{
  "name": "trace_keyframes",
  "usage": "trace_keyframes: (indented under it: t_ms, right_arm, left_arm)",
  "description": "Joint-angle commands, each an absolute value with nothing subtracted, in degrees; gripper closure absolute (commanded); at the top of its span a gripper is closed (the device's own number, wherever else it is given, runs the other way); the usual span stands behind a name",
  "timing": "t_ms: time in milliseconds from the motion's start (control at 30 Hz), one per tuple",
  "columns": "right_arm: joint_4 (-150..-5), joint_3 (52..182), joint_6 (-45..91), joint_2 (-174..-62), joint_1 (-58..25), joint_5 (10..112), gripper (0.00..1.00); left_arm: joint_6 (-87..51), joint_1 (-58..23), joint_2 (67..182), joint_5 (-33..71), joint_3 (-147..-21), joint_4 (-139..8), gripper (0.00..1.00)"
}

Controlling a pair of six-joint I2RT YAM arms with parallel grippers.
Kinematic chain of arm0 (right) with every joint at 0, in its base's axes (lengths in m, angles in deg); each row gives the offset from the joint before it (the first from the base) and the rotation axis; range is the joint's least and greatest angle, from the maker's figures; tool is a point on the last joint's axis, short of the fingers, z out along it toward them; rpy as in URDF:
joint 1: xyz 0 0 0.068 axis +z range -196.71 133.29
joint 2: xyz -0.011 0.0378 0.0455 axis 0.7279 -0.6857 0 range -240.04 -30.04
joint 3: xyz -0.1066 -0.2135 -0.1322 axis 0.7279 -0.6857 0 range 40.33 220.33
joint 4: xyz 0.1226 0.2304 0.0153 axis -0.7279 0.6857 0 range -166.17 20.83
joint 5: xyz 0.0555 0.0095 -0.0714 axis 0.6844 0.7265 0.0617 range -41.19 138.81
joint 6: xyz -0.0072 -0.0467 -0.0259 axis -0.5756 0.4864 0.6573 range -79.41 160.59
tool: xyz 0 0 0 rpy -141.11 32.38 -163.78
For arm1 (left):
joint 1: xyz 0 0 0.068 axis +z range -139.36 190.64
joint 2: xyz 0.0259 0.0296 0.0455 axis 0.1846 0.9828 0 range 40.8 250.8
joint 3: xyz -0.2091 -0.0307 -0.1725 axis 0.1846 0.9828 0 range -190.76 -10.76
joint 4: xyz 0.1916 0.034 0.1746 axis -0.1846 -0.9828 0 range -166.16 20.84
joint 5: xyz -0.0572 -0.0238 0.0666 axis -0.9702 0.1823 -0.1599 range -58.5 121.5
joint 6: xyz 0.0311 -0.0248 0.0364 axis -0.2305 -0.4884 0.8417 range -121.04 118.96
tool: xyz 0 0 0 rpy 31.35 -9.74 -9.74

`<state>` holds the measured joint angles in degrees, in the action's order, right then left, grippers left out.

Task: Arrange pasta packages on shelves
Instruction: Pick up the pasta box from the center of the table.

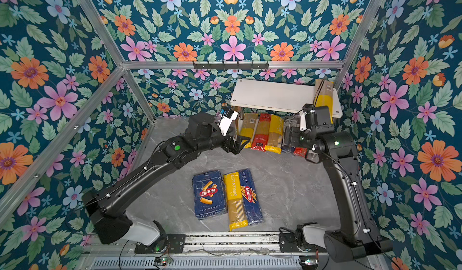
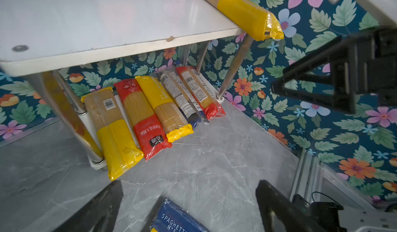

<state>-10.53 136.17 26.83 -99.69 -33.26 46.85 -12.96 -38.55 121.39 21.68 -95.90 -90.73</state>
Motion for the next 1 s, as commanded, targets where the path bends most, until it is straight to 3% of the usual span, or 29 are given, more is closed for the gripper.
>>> trace_keyframes:
  t_ms: [0,233,500,967]
  right_arm:
    - [-11.88,128.81,22.11,-96.18,-27.64,43.22,0.11]
    - [-15.45,112.61,12.45,-91.65,-11.06,37.99,0.11]
    - [-22.82,99.53,3.22,-95.94,3.43,37.27,0.11]
    - [-37.07,84.53,-0.86,-103.66,5.41,44.23,0.11]
  left_arm:
    - [-17.01,-38.67,114.60,26.42,-87.34,-89.25,0.00]
    - [-23.18,-39.02,99.23,31.22,-71.32,-91.34,0.00]
    - [-26.86,-39.02,86.63,36.34,-62.82,-97.65,0.00]
    - [-25.43,-39.02,86.80,39.88,-60.89,-102.93,0.00]
